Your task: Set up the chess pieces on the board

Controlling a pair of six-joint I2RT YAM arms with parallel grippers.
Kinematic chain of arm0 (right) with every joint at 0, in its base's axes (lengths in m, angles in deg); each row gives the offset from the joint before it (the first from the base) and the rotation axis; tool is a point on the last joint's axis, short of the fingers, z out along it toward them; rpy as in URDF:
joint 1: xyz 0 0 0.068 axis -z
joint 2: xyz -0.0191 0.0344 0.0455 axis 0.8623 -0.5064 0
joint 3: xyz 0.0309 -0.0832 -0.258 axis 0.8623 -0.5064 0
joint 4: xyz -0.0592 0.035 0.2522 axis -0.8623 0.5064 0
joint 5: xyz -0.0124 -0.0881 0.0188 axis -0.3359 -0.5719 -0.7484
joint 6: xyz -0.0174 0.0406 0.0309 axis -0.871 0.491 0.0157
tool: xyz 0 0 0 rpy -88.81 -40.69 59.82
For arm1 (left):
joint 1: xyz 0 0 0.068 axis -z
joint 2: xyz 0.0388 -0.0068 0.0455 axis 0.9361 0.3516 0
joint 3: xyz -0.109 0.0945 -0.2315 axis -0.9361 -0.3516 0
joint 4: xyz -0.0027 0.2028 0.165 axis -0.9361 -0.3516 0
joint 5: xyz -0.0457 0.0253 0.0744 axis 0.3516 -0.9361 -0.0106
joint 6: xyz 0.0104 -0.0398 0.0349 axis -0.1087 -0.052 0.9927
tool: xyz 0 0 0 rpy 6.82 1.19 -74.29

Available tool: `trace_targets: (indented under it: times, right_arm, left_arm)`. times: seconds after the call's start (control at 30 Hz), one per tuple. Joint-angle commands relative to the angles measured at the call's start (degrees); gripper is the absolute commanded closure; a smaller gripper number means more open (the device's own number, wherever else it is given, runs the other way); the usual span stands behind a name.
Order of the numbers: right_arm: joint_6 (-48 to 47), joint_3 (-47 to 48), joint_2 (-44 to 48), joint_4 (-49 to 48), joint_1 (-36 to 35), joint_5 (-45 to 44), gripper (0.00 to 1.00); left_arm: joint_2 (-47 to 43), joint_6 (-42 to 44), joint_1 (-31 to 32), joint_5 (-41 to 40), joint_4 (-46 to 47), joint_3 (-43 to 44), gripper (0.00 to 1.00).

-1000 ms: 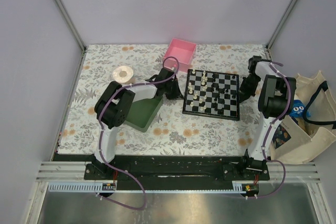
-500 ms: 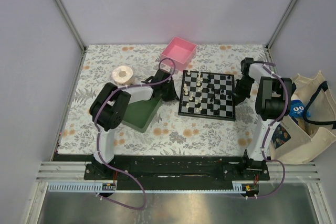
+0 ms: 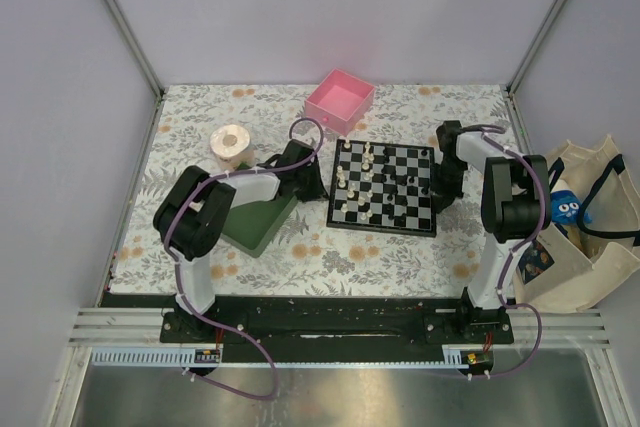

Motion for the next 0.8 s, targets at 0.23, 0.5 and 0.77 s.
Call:
trace_targets:
  times: [0.23,0.5,0.77]
  right_arm:
    - [3.87,-4.55,6.60,-4.72,-6.20,6.12,0.93]
    - [4.13,-1.04,10.55,-3.14,-6.03,-4.25,0.86]
    - [4.22,0.20,21.88,-6.12,-5.24,-5.67,0.61]
  left_arm:
    - [-5.78,-1.58,2.53,4.03,6.82,-6.36,1.00]
    - [-7.71,2.89,2.45,1.66,2.08,-2.58,0.95]
    - [-14.47,6.67,2.54,-2.03,0.23,-1.79,0.72]
